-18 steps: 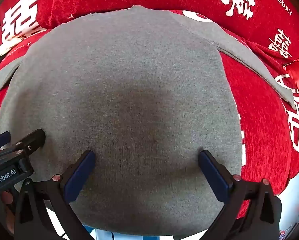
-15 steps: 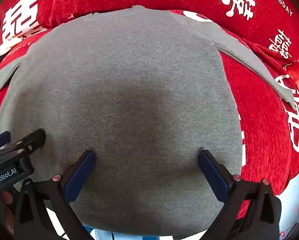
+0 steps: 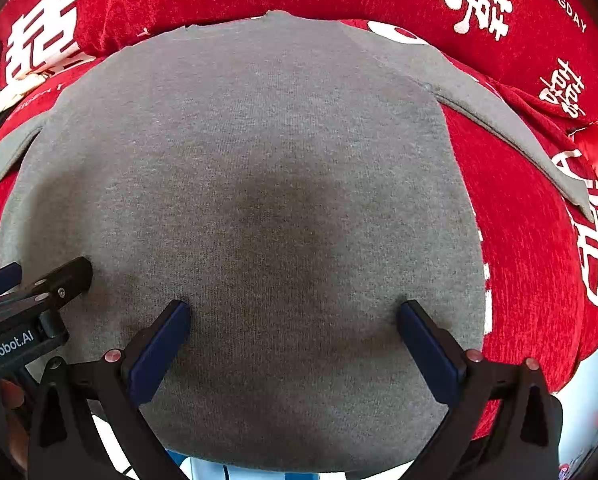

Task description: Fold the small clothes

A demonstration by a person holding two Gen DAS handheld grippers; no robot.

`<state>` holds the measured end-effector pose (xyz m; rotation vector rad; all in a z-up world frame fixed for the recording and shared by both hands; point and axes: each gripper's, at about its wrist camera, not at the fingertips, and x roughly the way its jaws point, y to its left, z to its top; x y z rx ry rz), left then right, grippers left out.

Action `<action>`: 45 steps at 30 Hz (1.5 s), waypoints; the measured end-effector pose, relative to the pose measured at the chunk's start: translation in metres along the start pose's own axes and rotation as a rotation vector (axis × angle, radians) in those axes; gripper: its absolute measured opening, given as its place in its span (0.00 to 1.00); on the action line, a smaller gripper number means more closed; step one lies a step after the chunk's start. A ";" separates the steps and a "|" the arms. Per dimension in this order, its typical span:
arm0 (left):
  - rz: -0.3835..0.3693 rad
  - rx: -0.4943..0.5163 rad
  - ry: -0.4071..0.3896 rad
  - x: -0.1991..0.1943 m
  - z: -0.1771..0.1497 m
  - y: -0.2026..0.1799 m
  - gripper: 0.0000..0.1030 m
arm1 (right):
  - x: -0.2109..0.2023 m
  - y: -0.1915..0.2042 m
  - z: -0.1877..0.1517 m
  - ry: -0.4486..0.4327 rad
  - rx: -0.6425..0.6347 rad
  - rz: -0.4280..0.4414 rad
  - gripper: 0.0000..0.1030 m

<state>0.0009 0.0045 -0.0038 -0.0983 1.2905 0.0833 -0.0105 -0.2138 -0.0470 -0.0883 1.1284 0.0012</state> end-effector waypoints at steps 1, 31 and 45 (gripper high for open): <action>0.002 0.000 0.002 0.000 0.000 0.000 1.00 | 0.000 0.000 0.000 0.001 -0.001 0.000 1.00; -0.084 0.106 0.023 -0.027 0.080 -0.082 1.00 | -0.031 -0.076 0.065 -0.112 0.099 -0.027 1.00; -0.033 0.225 0.059 0.010 0.129 -0.195 1.00 | 0.013 -0.275 0.051 -0.086 0.495 -0.069 1.00</action>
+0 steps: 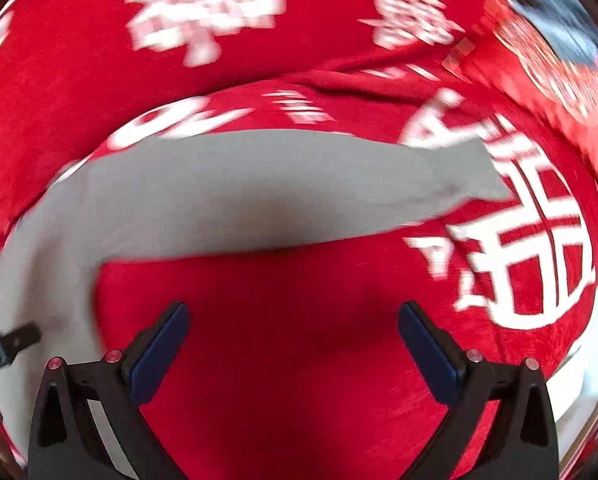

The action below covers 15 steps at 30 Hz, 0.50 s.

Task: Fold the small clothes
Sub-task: 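Grasp the grey sweatshirt sleeve cuff with the right gripper and lift it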

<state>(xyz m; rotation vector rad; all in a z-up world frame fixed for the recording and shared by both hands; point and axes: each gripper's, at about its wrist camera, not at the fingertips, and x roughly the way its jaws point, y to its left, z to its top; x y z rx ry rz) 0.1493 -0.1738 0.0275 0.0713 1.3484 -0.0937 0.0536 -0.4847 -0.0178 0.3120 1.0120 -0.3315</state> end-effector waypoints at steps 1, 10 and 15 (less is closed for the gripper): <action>0.002 0.005 0.004 0.004 0.003 -0.006 1.00 | 0.006 -0.015 0.005 0.005 0.040 0.002 1.00; 0.000 -0.014 0.003 0.024 0.036 -0.032 1.00 | 0.052 -0.101 0.046 -0.016 0.295 0.138 1.00; -0.002 -0.055 -0.007 0.034 0.064 -0.039 1.00 | 0.070 -0.117 0.070 -0.053 0.350 0.184 0.54</action>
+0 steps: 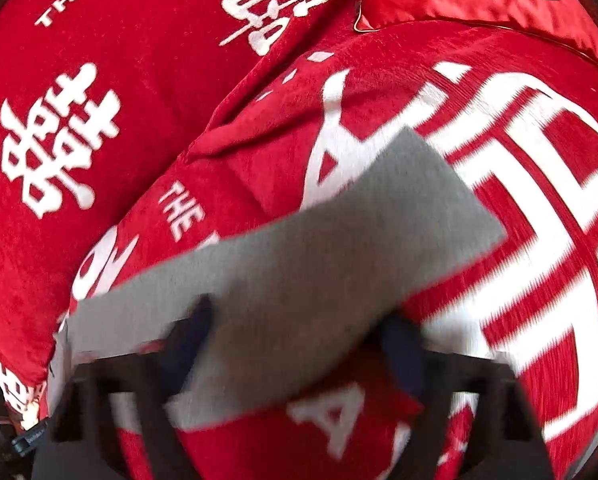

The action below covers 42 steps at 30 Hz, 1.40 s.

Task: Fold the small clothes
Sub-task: 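Grasp the grey sweatshirt sleeve cuff with the right gripper and lift it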

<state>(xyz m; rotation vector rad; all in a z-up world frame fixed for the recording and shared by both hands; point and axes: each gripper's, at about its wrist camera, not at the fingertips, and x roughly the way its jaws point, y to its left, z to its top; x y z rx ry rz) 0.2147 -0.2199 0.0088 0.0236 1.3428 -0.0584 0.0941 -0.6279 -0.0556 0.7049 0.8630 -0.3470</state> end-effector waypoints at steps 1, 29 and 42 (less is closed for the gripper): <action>-0.004 -0.005 -0.001 0.002 0.008 -0.003 1.00 | 0.006 0.000 0.006 0.014 -0.013 -0.020 0.34; -0.123 -0.014 -0.134 -0.045 -0.069 0.032 1.00 | -0.108 0.124 -0.006 -0.256 -0.360 0.074 0.06; -0.094 -0.361 -0.128 -0.028 -0.126 0.271 1.00 | -0.126 0.394 -0.178 -0.212 -0.777 0.197 0.06</action>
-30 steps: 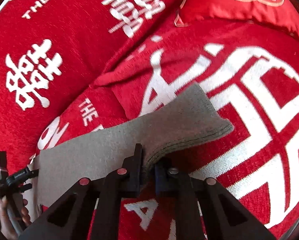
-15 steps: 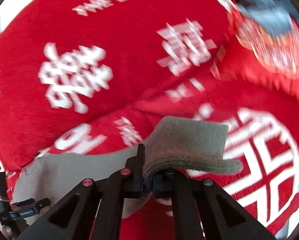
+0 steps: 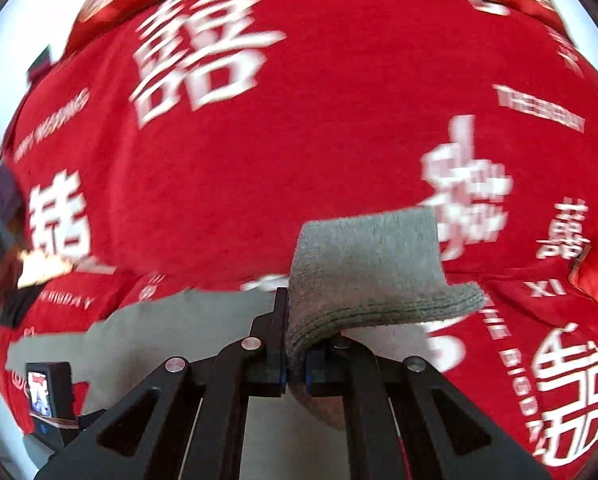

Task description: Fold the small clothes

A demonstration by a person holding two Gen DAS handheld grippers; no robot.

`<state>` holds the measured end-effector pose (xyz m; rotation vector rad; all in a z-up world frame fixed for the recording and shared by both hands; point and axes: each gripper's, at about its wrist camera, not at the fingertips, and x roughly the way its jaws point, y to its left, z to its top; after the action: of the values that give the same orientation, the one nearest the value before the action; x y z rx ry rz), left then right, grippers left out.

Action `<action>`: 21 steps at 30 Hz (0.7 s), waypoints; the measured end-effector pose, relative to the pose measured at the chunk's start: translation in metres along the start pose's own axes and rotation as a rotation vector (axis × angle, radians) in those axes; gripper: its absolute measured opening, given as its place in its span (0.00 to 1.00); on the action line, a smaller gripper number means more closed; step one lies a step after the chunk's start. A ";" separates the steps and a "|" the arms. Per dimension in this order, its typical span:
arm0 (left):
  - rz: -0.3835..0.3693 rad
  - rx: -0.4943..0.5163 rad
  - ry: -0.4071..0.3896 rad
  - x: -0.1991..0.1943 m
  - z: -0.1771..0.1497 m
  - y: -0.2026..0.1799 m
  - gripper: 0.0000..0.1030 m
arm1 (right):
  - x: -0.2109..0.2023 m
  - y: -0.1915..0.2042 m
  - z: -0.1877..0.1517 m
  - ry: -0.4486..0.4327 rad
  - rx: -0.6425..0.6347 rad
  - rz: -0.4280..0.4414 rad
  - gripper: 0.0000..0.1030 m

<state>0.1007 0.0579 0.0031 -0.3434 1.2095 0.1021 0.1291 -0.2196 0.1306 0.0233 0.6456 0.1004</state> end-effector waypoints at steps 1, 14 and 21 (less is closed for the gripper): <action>0.009 -0.015 -0.005 -0.001 -0.001 0.014 1.00 | 0.006 0.016 -0.004 0.010 -0.022 -0.002 0.06; -0.036 -0.151 -0.034 0.001 -0.015 0.125 1.00 | 0.131 0.179 -0.117 0.281 -0.291 -0.068 0.06; -0.086 -0.202 -0.052 0.000 -0.029 0.136 1.00 | 0.128 0.209 -0.135 0.332 -0.472 -0.062 0.63</action>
<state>0.0393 0.1775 -0.0337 -0.5656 1.1338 0.1585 0.1310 0.0000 -0.0429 -0.4767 0.9399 0.1969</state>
